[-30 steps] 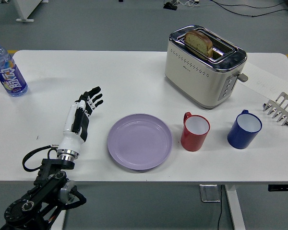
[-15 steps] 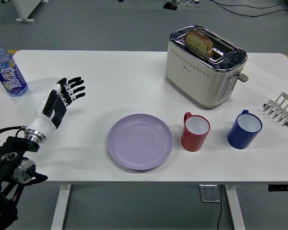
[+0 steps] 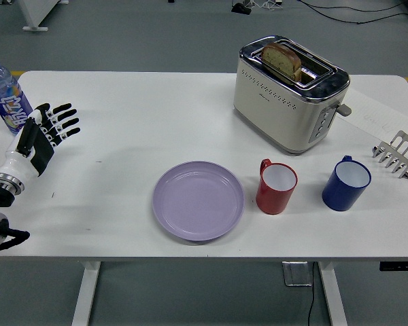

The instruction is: Push plate across desktop

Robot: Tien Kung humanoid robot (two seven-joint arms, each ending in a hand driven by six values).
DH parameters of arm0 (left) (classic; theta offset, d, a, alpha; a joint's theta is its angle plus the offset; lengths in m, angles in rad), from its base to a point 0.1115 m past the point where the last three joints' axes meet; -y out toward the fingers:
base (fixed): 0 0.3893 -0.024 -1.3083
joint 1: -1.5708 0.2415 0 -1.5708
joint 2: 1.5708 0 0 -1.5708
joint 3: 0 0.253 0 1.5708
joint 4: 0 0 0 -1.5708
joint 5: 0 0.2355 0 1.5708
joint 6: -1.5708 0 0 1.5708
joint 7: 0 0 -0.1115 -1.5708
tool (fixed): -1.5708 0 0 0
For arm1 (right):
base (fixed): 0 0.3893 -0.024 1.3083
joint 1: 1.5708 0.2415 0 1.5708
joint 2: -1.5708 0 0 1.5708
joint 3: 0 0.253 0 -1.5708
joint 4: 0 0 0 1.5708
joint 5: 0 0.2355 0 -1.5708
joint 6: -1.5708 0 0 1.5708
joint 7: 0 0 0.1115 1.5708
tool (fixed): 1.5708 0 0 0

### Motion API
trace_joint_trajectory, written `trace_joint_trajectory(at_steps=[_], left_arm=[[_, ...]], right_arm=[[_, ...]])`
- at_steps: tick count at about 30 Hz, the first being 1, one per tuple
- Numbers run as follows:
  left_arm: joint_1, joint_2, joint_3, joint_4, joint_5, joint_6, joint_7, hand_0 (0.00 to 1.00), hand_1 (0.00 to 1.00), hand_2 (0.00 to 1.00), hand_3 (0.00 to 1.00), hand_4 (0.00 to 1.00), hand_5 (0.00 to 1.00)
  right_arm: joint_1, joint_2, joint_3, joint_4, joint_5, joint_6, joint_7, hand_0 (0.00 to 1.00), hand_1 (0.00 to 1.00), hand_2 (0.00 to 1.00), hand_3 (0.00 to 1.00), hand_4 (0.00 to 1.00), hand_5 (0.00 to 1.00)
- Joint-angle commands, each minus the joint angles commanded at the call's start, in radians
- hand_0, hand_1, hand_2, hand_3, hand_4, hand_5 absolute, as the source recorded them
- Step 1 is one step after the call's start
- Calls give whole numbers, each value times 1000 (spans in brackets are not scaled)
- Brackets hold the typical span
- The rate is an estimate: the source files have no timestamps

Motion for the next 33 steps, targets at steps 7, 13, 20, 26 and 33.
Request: trace_joint_trajectory(at_steps=[7, 13, 20, 26, 33], left_arm=[[14, -8, -54, 20, -4, 20, -18, 742, 793, 784, 728, 536, 998], [25, -16, -82, 35, -11, 19, -17, 743, 793, 785, 728, 538, 998], [30, -20, -101, 44, -18, 19, -15, 743, 793, 785, 728, 540, 998], [33, -22, -109, 48, -20, 19, -17, 741, 792, 786, 727, 539, 998], [34, -25, -109, 53, -21, 20, -18, 740, 791, 787, 726, 539, 998]], right_arm=[[-1, 0, -1, 0, 2, -1, 1, 686, 690, 778, 723, 357, 326], [0, 0, -3, 0, 3, -2, 1, 686, 690, 778, 721, 357, 326], [1, 0, -6, 0, 5, -3, 1, 686, 691, 778, 722, 356, 326], [1, 1, -9, 0, 8, -4, 1, 686, 690, 778, 722, 356, 326], [1, 1, -12, 0, 10, -4, 1, 686, 690, 779, 722, 356, 326]])
